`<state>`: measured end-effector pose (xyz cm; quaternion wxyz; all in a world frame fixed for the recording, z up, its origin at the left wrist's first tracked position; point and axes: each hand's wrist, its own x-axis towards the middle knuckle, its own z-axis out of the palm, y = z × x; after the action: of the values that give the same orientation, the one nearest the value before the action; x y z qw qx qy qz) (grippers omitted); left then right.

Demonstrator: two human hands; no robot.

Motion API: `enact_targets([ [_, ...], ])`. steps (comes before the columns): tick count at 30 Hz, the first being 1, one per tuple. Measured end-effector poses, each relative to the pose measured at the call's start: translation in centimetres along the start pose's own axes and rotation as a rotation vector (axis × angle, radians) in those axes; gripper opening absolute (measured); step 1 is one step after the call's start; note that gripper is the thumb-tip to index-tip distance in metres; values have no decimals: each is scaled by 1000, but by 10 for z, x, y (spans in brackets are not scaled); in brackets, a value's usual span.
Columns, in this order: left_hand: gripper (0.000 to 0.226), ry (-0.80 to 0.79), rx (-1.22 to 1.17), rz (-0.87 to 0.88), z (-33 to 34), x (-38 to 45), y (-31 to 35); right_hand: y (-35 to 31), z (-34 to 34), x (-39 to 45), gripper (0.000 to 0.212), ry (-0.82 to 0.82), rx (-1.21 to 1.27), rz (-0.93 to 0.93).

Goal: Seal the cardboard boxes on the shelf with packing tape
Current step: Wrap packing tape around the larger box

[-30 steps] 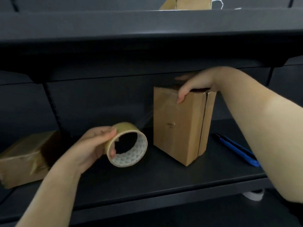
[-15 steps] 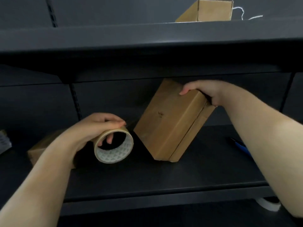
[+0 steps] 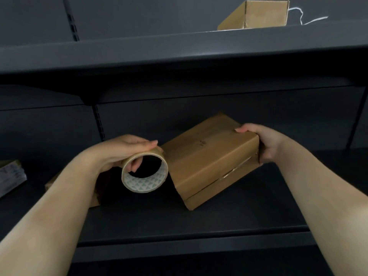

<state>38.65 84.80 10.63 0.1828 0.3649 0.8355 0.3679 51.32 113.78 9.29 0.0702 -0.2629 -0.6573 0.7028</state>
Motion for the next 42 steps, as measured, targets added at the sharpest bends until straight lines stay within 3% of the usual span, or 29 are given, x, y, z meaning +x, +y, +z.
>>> enact_targets([
  [3, 70, -31, 11, 8, -2, 2, -3, 10, -6, 3, 41, 0, 60, 31],
  [7, 72, -23, 96, -65, -6, 3, -15, 29, -12, 10, 48, -1, 146, 101],
  [12, 20, 16, 136, -97, 4, 17, -20, 44, -16, 19, 53, -21, 177, 172],
  [14, 23, -17, 154, -111, 8, 19, -22, 44, -18, 23, 57, -34, 146, 165],
  [16, 51, -84, 143, -120, 12, 19, -24, 40, -16, 23, 68, -49, 73, 152],
  [17, 63, -124, 119, -138, 13, 17, -25, 37, -15, 24, 73, -48, 13, 134],
  [19, 52, -171, 34, -172, 16, 14, -26, 28, -13, 25, 80, 52, -226, 65],
  [21, 37, -186, -61, -189, 17, 10, -27, 18, -8, 31, 69, 169, -572, -72],
  [23, 48, -202, -79, -163, 21, 6, -31, 11, 5, 31, 54, 307, -997, -207],
  [25, 49, -161, -91, -119, 30, 2, -36, 13, 31, 18, 53, 401, -1253, -449],
  [27, 43, -80, -127, -67, 38, 0, -40, 21, 64, -13, 58, 266, -1271, -757],
  [29, 42, -17, -179, 2, 43, -2, -44, 35, 93, -43, 67, 25, -1344, -861],
  [32, 40, 23, -211, 54, 47, -3, -50, 58, 105, -39, 65, -90, -1462, -867],
  [37, 37, 172, -268, 92, 63, 5, -50, 55, 87, 0, 82, -140, -1381, -903],
  [42, 39, 191, -326, 169, 81, 6, -44, 52, 69, 19, 75, -251, -1290, -915],
])
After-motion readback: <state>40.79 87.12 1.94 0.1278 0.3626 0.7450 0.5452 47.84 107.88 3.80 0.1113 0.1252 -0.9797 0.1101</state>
